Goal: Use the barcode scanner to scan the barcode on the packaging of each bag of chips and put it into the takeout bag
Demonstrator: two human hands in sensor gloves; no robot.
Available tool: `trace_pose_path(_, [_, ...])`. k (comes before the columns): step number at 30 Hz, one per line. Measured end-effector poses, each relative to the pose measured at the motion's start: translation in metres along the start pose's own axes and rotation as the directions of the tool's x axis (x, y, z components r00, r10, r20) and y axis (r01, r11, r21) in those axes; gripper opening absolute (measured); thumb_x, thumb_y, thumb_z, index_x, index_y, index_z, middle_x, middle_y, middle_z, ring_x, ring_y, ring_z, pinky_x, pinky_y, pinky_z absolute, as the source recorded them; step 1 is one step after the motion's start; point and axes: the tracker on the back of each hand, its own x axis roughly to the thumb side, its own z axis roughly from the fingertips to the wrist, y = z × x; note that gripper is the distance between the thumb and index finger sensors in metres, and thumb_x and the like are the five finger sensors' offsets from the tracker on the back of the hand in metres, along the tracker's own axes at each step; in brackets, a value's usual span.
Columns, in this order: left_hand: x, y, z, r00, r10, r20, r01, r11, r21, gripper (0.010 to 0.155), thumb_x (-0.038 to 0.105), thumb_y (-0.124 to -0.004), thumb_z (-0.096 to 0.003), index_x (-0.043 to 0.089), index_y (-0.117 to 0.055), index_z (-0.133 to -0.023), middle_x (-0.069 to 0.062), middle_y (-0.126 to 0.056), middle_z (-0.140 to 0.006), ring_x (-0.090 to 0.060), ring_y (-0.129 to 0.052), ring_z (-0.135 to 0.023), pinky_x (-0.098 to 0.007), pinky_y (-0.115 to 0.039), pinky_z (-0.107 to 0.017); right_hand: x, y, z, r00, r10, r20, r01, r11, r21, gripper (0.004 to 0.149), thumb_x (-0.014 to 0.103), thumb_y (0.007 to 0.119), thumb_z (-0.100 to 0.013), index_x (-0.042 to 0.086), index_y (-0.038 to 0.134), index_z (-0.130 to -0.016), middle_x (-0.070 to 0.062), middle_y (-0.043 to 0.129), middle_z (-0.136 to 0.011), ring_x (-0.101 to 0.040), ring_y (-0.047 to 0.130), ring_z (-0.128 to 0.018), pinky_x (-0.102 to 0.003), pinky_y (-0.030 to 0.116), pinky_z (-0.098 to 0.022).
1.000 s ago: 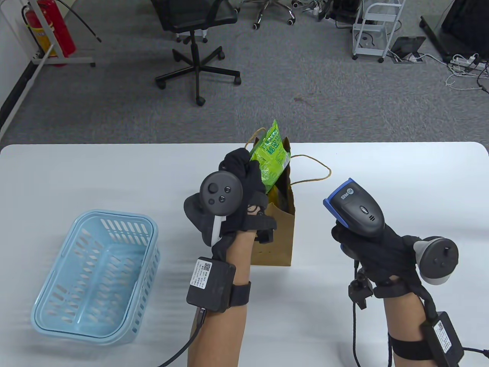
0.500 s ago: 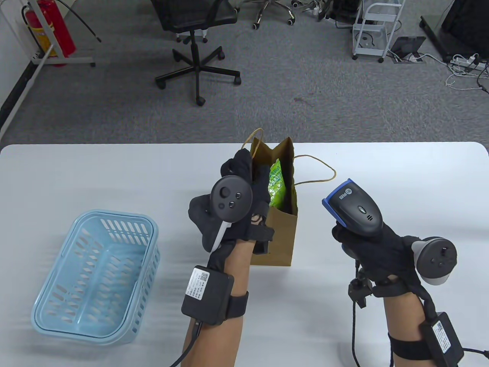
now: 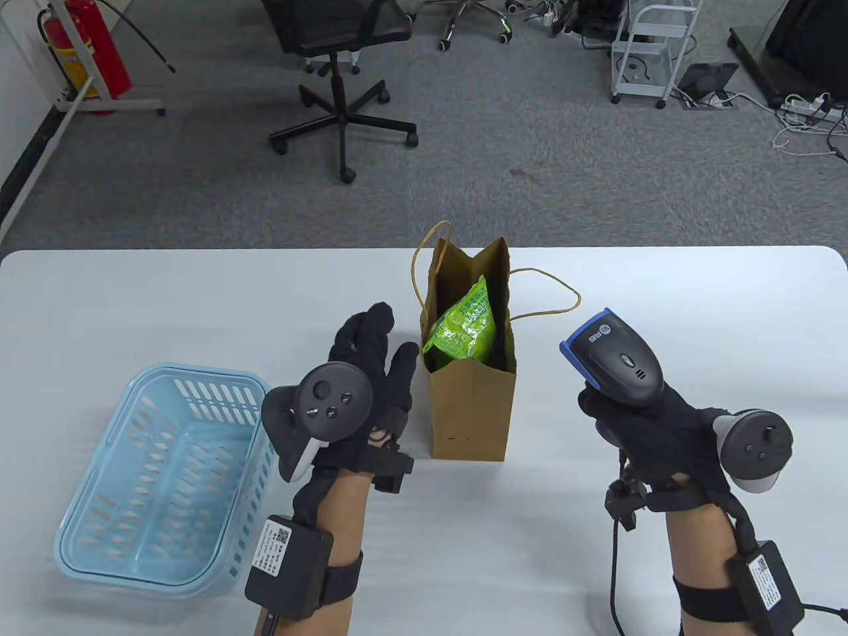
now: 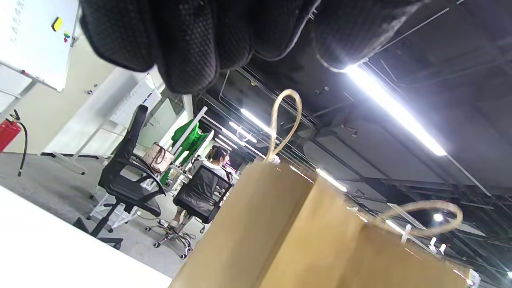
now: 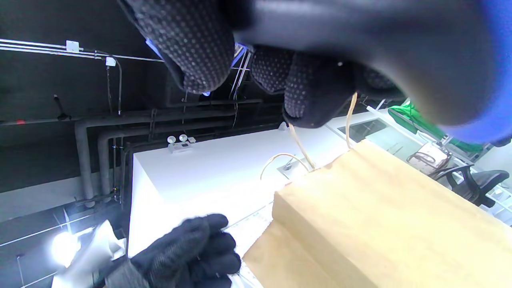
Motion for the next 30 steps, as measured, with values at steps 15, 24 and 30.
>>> trace_pose_path(15, [-0.067,-0.074,0.031,0.977,-0.202,0.068,0.211,0.957,-0.198,0.076,0.046,-0.069,-0.0569,0.009,-0.043,-0.118,-0.028,-0.038,-0.117,-0.065,-0.033,-0.102,-0.079,-0.039,-0.063,-0.003,-0.001,-0.001,1.0,0.016,-0.013,-0.016,1.0,-0.006,0.063,0.035,0.083,-0.058,-0.006,0.064,-0.102,-0.02,0.086,-0.084,-0.034,0.104,-0.058,-0.056,0.085,-0.046])
trace_pose_path(24, [-0.083,-0.078,0.036,0.984,-0.174,0.046,0.18,0.956,-0.233,0.076,0.046,-0.068,-0.0566,0.009,-0.041,-0.118,-0.028,-0.033,-0.117,-0.064,-0.025,-0.102,-0.081,-0.031,-0.062,-0.02,-0.024,0.008,0.953,0.264,-0.147,-0.286,0.946,-0.154,0.063,0.046,0.078,-0.058,0.002,0.07,-0.102,-0.028,0.073,-0.094,-0.044,0.092,-0.072,-0.055,0.081,-0.049])
trace_pose_path(30, [-0.094,-0.09,0.037,0.985,-0.174,0.008,0.169,0.943,-0.287,0.076,0.044,-0.067,-0.0567,0.008,-0.04,-0.118,-0.029,-0.031,-0.117,-0.065,-0.023,-0.101,-0.081,-0.03,-0.061,-0.059,-0.037,0.014,0.853,0.397,-0.34,-0.457,0.882,-0.115,0.065,0.044,0.078,-0.058,-0.005,0.07,-0.1,-0.026,0.078,-0.087,-0.04,0.096,-0.063,-0.052,0.083,-0.044])
